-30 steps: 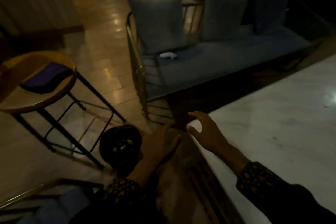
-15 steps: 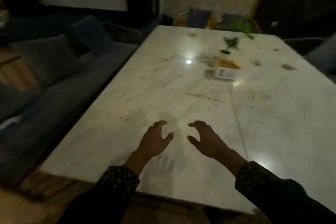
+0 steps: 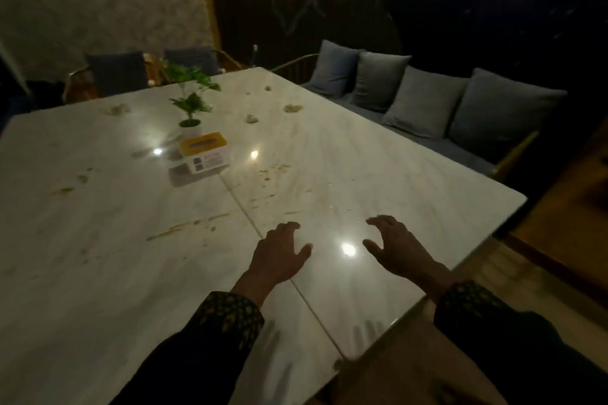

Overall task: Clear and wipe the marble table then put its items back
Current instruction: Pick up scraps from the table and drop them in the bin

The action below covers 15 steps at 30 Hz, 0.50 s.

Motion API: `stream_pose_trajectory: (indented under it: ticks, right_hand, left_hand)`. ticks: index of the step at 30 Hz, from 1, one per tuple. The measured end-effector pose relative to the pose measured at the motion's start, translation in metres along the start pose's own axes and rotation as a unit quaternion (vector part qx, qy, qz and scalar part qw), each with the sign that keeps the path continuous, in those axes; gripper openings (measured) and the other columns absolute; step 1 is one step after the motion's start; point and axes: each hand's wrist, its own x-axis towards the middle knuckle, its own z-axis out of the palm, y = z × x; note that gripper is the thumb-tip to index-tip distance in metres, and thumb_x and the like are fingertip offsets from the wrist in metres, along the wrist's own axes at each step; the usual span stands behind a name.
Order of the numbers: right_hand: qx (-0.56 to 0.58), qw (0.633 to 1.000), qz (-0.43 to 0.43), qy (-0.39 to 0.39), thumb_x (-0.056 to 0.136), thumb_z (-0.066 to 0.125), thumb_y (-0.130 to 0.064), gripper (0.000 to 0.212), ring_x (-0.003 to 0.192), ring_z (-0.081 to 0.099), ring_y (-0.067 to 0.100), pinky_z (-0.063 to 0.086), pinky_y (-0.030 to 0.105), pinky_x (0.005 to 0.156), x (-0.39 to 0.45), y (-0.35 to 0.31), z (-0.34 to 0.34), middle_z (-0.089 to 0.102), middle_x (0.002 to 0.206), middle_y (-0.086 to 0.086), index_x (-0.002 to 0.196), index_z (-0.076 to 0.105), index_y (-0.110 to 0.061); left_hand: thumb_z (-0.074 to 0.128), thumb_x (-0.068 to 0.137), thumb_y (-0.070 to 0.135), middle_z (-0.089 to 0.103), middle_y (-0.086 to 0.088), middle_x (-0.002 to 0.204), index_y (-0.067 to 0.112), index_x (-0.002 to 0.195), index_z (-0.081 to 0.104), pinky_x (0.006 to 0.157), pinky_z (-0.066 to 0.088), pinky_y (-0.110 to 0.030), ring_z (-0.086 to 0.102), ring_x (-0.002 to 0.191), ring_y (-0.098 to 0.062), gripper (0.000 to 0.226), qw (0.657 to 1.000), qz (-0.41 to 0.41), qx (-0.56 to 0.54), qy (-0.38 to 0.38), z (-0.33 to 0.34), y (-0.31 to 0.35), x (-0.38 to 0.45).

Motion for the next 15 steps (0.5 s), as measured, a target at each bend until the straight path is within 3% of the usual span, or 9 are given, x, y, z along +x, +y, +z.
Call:
stream_pose_trajectory:
  ticks: [10,15]
  right_hand:
    - [-0.001,0.993,0.113,0.041,0.095,0.055,-0.039,0.053,0.131,0.041,0.026,0.037,0.038,0.104,-0.009,0.179,-0.062,0.039,0.147,0.007,0.141,0.042,-0.018]
    - [-0.010,0.989,0.144,0.032,0.094,0.058,-0.034,0.051,0.130,0.043,0.026,0.034,0.036,0.106,0.000,0.298,-0.108,0.040,0.147,0.009,0.139,0.045,-0.015]
  left_hand:
    - [0.050,0.094,0.049,0.042,-0.004,0.142,0.020,0.142,0.035,0.102,0.039,-0.041,0.043,0.126,-0.027,0.058,0.990,0.124,0.025,-0.059,0.079,0.162,0.118]
    - [0.052,0.093,0.048,0.045,-0.004,0.139,0.020,0.139,0.038,0.101,0.040,-0.044,0.045,0.124,-0.027,0.055,0.988,0.128,-0.021,-0.083,0.153,0.265,0.172]
